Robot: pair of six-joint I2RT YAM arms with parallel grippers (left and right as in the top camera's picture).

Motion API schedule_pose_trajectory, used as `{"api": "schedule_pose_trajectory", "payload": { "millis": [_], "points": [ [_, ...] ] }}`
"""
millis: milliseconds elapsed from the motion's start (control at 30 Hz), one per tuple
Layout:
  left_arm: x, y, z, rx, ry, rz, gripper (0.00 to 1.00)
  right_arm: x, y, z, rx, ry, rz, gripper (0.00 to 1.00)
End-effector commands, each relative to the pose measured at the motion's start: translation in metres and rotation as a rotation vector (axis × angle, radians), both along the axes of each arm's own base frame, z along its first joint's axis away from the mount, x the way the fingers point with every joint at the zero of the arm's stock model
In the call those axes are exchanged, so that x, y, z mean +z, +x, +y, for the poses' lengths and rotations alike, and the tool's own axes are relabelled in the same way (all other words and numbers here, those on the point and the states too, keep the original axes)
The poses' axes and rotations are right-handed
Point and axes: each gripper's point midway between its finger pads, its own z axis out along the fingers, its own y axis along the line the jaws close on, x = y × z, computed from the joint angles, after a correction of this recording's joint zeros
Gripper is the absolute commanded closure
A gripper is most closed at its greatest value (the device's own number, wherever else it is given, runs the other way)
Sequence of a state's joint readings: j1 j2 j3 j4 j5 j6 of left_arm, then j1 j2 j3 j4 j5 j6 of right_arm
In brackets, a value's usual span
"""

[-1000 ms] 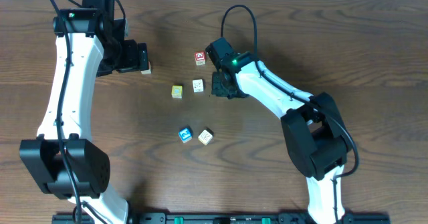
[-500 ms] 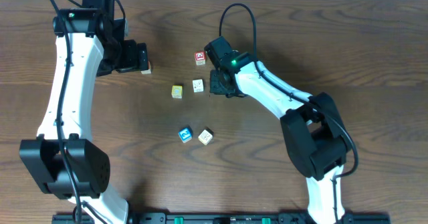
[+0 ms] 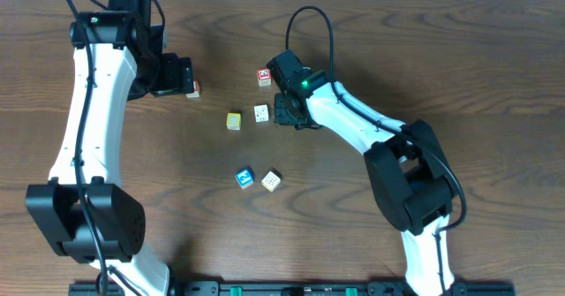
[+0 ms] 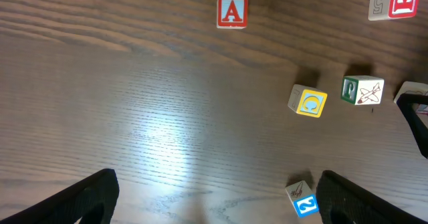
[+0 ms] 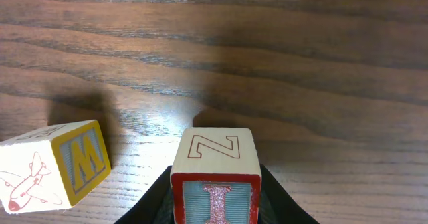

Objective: Spell out Ai2
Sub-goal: 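Carry the I block toward the table center and release it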

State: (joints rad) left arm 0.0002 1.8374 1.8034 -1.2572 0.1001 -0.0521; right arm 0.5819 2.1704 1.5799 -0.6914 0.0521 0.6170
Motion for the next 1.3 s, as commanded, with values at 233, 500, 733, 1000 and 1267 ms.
{"api": "schedule_pose_trajectory", "payload": {
  "millis": [233,500,733,1000,1267],
  "points": [
    [0.006,0.001,0.005,0.013,0.013,-0.015,0.05,-0.015,-0.013,0.003,-0.057,0.012,0.078,0.79],
    [0.006,0.001,0.005,0.013,0.013,-0.015,0.04,-0.015,-0.013,0.003,-0.054,0.011,0.076,0.57],
    [0.006,0.001,0.005,0.013,0.013,-0.015,0.05,-0.006,-0.002,0.003,-0.035,-0.001,0.035,0.36],
    [0.006,0.001,0.005,0.013,0.013,-0.015,0.05,0.076,0.036,0.002,-0.017,-0.078,-0.096,0.27],
    [0.008,0.010,0.006,0.015,0.022,-0.051,0.05,0.176,0.055,-0.042,-0.061,-0.282,-0.253,0.01]
  ]
}}
